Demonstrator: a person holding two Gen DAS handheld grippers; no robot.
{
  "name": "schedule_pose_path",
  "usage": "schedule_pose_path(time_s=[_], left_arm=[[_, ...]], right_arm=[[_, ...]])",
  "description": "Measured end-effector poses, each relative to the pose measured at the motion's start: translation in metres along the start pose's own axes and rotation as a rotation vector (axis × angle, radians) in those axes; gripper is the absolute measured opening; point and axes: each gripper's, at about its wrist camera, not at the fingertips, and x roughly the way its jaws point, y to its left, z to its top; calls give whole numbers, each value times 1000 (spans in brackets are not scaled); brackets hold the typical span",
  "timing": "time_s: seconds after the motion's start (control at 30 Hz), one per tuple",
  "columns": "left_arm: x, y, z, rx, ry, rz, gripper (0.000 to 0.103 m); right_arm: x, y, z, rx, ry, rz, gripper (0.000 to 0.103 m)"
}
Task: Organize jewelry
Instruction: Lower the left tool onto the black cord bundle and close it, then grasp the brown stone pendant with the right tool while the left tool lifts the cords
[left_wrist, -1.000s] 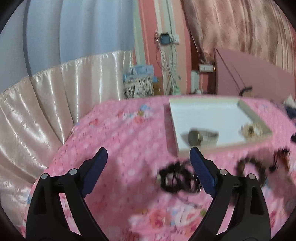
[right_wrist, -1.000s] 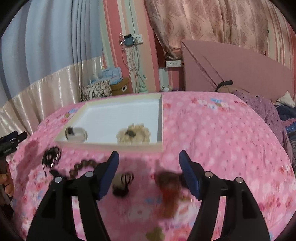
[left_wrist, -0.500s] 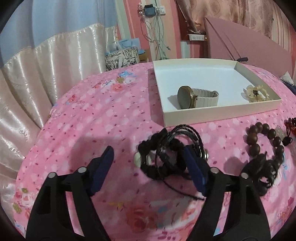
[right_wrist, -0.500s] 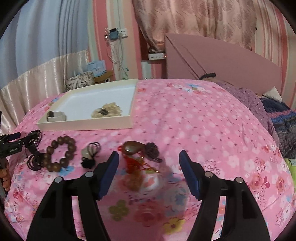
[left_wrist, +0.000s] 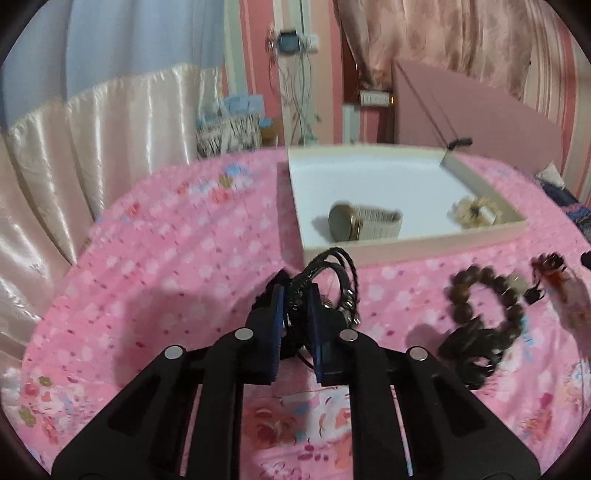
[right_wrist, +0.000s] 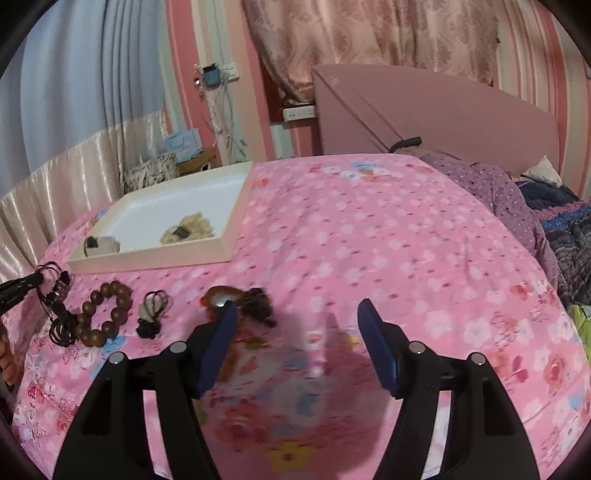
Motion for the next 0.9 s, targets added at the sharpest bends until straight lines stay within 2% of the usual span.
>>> schedule_pose_path(time_s=[0.2,0.37,0.53,0.67,0.7,0.77,0.83,0.9], left_arm=[[-35,4,16,-9,-86,-16,10],[-47,10,19,-14,-101,-18,6],[-37,12,19,-27,-80,-30,0],[-23,12,16,-18,-50,-18,0],[-19,14,14,-20,-40,-20,0],[-10,14,11,-9,-14,-26,0],[0,10,8,0,21,-57,0],[1,5,6,2,24,-73,0]], right_arm=[[2,0,1,2,24,2,68],[12,13,6,-26,45,0,67],[36,28,13,-56,99,26,66],[60,35,11,-67,181,12,40],[63,35,10,-62,195,10,38],[63,34,10,-59,195,13,27],[65,35,8,-59,200,12,25],[64,36,7,-61,199,15,23]])
